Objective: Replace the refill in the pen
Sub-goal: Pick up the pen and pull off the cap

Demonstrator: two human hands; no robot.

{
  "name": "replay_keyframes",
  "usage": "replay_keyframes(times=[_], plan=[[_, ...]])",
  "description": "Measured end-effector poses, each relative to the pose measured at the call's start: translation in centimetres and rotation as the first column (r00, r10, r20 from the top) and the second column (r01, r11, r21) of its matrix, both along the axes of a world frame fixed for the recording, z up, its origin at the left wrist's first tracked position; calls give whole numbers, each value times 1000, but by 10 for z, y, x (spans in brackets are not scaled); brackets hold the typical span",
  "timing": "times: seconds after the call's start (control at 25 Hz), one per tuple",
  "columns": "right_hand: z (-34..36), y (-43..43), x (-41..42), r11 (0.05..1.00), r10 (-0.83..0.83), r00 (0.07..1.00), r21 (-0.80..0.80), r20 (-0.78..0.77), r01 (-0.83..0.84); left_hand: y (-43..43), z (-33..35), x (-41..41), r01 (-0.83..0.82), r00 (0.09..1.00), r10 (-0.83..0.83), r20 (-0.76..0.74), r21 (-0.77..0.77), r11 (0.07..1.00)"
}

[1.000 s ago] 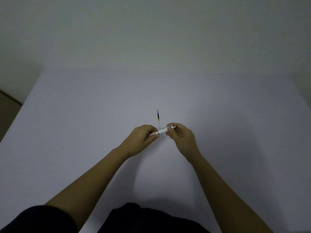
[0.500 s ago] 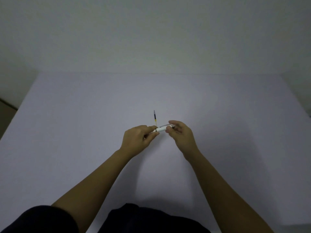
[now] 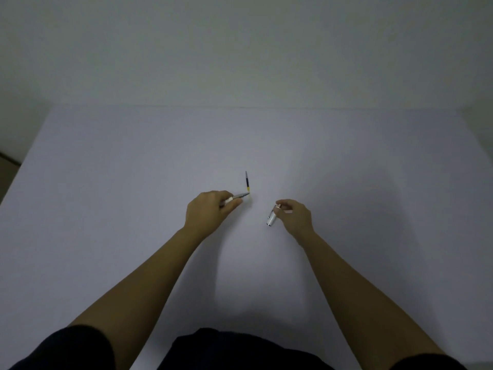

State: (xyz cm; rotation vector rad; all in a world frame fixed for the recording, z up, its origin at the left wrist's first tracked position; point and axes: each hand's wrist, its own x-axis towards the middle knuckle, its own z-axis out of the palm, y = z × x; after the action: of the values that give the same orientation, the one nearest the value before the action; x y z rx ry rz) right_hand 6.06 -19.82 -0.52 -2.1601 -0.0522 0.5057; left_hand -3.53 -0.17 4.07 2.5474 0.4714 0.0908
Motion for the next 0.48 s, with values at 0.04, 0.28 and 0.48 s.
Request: replay_keyframes(times=[0.04, 0.28, 0.48], plan=[[-4, 4, 4, 999, 26, 1000, -43, 7, -25, 0, 0, 6, -11, 1000, 11, 0, -19, 1000], [-19, 18, 12, 971, 132, 990, -205, 46, -120, -2, -9, 23, -54, 998, 52, -40, -65, 996], [-16, 18, 12, 967, 132, 989, -228, 65, -114, 0, -10, 22, -61, 995, 54, -82, -85, 995]])
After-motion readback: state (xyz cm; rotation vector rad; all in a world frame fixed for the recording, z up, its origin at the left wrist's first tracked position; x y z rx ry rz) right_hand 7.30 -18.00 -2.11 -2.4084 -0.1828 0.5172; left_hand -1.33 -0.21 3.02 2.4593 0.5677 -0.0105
